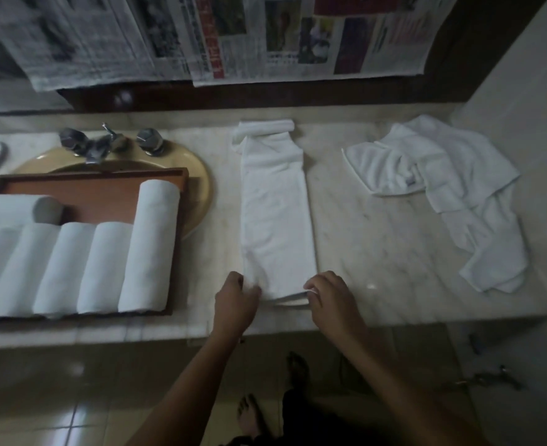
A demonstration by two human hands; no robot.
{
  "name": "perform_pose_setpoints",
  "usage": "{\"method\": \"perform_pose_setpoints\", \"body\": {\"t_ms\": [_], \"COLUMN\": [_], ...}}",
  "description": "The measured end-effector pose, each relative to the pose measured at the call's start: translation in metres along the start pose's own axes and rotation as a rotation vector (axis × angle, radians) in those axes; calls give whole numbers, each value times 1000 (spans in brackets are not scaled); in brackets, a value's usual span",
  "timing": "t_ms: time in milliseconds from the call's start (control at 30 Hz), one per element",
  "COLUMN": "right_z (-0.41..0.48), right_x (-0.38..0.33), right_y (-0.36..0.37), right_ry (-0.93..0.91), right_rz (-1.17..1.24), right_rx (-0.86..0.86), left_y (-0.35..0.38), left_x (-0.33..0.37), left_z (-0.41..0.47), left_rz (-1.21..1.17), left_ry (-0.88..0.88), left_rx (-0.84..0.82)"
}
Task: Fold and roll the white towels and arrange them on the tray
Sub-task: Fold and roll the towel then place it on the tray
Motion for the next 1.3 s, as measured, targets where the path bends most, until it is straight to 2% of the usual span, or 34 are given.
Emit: {"method": "perform_pose_setpoints", "body": {"t_ms": [100,167,267,400,567,700,833,1000,1133,1233,1300], "right_z": [-12,-19,-21,-27,-42,-35,4,59,79,77,75], "right_x": [2,8,10,8,10,-6,-37,-37,-24,-16,-5], "right_y": [-2,5,7,1,7,2,17,47,54,53,49], "right_ry": [13,32,74,112,41,30,-65,-74,-80,-128,-98], "right_rz": [-3,-32,0,102,-43,-29,-60,-188,-245,-299,-331], "right_rx": [31,14,33,189,175,206,92,-42,-84,-85,-56], "left_y": [0,-1,-2,-5,-7,-10,-8,-17,-17,-17,-17], "left_x": [-7,-13,-25,-30,-27,-25,-19,13,32,31,27], "left_z": [-5,-8,-7,-5,-11,-10,1,42,68,75,75], "left_rz": [-535,-637,-557,-451,-200,-64,-33,-40,-101,-76,-62], "left_ry": [-197,-254,-243,-212,-133,-74,-31,29,5,-43,-72], "left_rx": [-85,-102,-85,-39,-17,-17,21,37,-56,-48,-26]}}
Point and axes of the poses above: each hand's wrist, its own z-axis towards the middle knuckle, its own y-axis out of the palm, x = y × z, the point moved 4 cm from there along z, towards the middle knuckle
